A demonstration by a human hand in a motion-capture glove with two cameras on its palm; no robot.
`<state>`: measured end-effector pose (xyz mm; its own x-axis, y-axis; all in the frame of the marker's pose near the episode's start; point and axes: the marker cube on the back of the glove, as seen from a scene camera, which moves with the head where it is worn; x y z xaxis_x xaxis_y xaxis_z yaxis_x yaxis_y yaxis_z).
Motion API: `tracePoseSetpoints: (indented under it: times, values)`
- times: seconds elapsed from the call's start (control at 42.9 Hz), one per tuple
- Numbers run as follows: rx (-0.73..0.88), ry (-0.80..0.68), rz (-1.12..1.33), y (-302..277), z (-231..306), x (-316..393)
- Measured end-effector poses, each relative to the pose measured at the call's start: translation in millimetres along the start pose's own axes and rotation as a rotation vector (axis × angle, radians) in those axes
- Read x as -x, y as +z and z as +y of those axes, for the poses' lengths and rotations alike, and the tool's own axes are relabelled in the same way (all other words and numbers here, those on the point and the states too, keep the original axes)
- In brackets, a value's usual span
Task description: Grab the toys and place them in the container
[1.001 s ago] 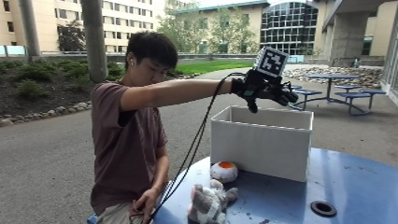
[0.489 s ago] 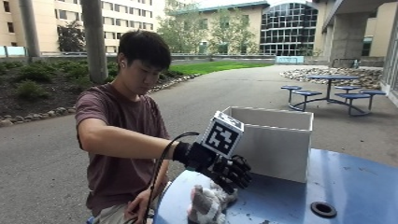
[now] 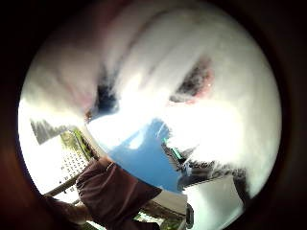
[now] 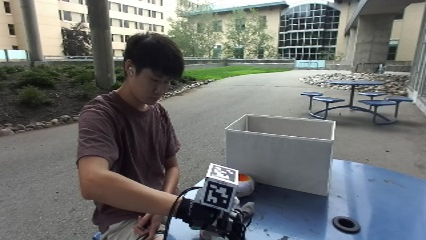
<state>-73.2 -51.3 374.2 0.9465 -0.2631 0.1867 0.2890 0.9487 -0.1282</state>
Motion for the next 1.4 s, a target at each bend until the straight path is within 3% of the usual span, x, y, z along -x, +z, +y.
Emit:
tracePoseSetpoints:
  times: [0.14, 0.279, 0.396, 0.768, 0.931, 1.071, 1.234, 1.397]
  values:
    - [-0.081, 0.002, -0.017, 1, -2, 6]
    - [-0.045, -0.01, -0.176, -11, -11, 8]
    - [-0.003, 0.002, -0.156, -31, -21, 4]
    - [-0.156, -0.003, -0.082, -223, -55, 50]
    - [-0.241, -0.05, -0.083, -314, -88, 129]
    - [-0.296, -0.115, -0.04, -347, -121, 216]
    - [-0.301, -0.26, -0.037, -353, -156, 309]
    - [-0.261, -0.252, 0.061, -328, -181, 361]
